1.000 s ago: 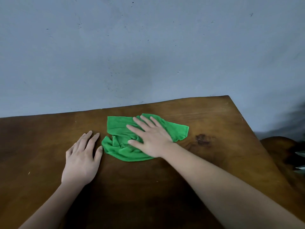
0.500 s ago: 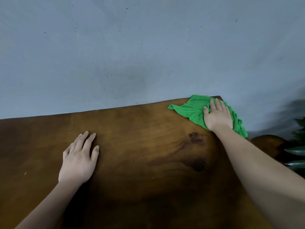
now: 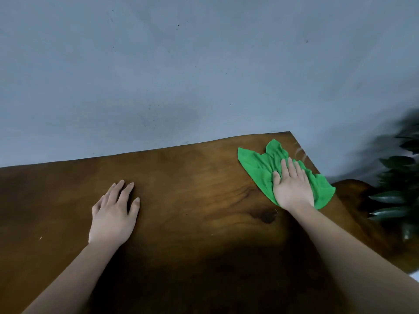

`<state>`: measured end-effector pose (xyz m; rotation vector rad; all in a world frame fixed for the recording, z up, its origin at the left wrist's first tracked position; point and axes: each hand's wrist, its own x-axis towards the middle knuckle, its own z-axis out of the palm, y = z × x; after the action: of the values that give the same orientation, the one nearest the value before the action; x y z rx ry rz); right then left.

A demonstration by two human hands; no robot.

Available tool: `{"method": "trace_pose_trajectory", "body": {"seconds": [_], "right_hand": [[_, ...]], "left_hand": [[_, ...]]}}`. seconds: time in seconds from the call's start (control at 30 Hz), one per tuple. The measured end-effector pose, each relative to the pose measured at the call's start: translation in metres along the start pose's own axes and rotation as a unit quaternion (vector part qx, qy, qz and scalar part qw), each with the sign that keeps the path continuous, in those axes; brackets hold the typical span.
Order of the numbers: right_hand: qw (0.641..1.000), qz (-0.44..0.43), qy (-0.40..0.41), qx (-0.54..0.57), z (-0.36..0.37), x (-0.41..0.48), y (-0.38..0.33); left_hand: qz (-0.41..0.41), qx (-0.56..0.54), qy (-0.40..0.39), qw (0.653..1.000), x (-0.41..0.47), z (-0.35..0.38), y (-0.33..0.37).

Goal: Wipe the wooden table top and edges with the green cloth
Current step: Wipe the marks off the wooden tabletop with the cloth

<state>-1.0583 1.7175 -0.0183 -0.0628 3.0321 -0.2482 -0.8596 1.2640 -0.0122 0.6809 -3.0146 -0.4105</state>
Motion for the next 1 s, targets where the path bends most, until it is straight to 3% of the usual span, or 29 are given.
{"method": "trace_pose_trajectory", "body": {"seconds": [0.17,0.3,0.53,0.8,1.0], "right_hand": [[0.999,-0.036,-0.001,-0.025,0.001,-0.078,0.037],[0.998,-0.058,-0.011,-0.034,0.002,-0.085,0.053],[0.993,-0.114,-0.034,-0.009,-0.014,0.023,0.053],[0.989,-0.115,-0.074,0.051,-0.035,0.142,0.058],[0.977,-0.123,-0.092,0.148,-0.04,0.151,0.082]], "left_hand": [[0.015,-0.018,-0.006,1.0,-0.004,-0.009,0.009],[0.045,-0.024,-0.011,0.999,-0.014,-0.011,0.038],[0.09,-0.048,-0.014,0.995,-0.06,0.0,0.105],[0.031,-0.046,-0.018,0.998,-0.125,0.019,0.186],[-0.002,-0.065,-0.009,0.998,-0.162,0.035,0.25]]}}
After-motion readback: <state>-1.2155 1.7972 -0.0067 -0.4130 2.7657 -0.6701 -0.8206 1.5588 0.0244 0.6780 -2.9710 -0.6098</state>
